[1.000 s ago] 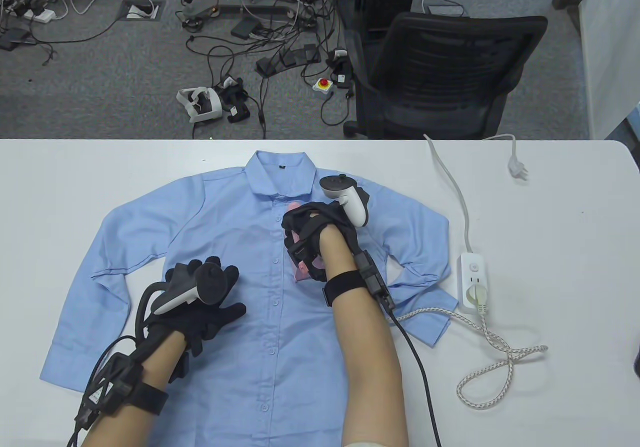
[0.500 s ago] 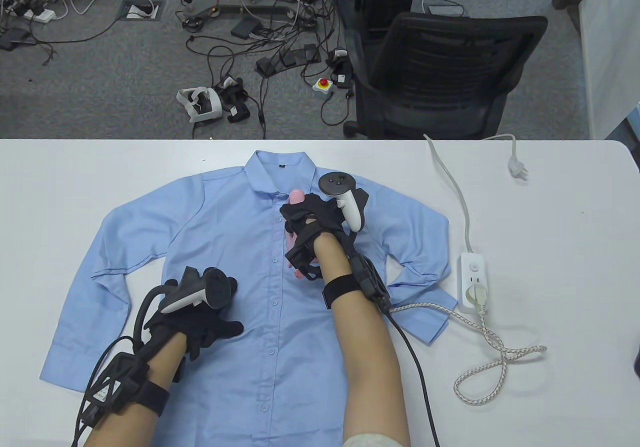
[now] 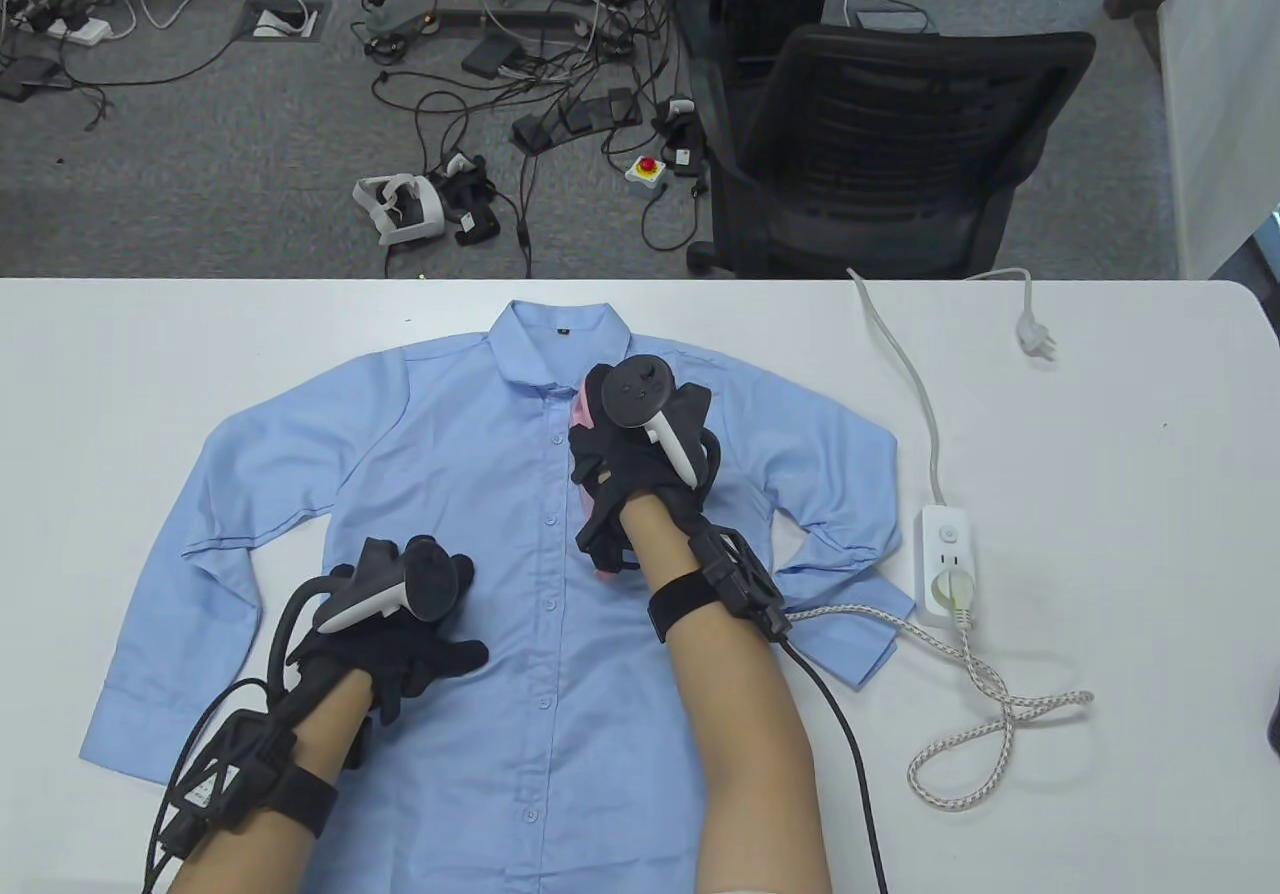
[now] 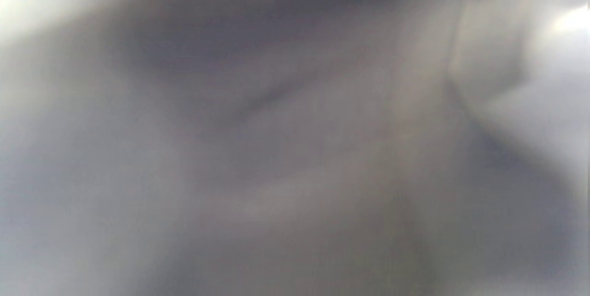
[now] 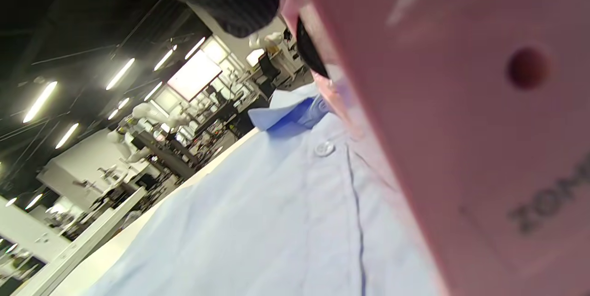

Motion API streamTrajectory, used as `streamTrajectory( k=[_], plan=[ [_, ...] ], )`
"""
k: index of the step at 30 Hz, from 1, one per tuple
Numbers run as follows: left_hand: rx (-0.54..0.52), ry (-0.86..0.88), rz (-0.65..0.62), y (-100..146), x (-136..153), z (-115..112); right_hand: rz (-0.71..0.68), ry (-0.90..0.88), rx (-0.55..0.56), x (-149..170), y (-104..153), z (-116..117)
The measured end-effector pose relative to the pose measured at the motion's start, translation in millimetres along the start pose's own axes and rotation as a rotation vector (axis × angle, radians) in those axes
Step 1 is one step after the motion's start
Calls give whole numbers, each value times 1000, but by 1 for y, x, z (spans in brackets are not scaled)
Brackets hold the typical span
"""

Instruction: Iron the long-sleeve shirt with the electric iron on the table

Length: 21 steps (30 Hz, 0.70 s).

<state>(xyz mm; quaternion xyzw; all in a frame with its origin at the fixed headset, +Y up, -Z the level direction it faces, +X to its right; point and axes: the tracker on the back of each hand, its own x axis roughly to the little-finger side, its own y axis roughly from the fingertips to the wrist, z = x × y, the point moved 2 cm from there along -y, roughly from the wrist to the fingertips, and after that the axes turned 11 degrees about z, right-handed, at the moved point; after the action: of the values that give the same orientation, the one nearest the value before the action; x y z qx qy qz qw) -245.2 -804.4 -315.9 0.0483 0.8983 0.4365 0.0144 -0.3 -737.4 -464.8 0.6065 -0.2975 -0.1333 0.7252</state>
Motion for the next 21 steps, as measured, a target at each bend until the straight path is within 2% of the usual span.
streamTrajectory(
  k=[8, 14, 18, 21],
  plan=[
    [-7, 1, 0, 0, 1, -1, 116, 4, 120, 23, -7, -18],
    [-7, 10, -1, 0, 1, -2, 181, 83, 178, 37, -11, -30],
    [-13, 4, 5, 0, 1, -2, 198, 100, 200, 45, -11, -35],
    [-6, 4, 7, 0, 2, -2, 178, 165, 172, 45, -11, -31]
  ],
)
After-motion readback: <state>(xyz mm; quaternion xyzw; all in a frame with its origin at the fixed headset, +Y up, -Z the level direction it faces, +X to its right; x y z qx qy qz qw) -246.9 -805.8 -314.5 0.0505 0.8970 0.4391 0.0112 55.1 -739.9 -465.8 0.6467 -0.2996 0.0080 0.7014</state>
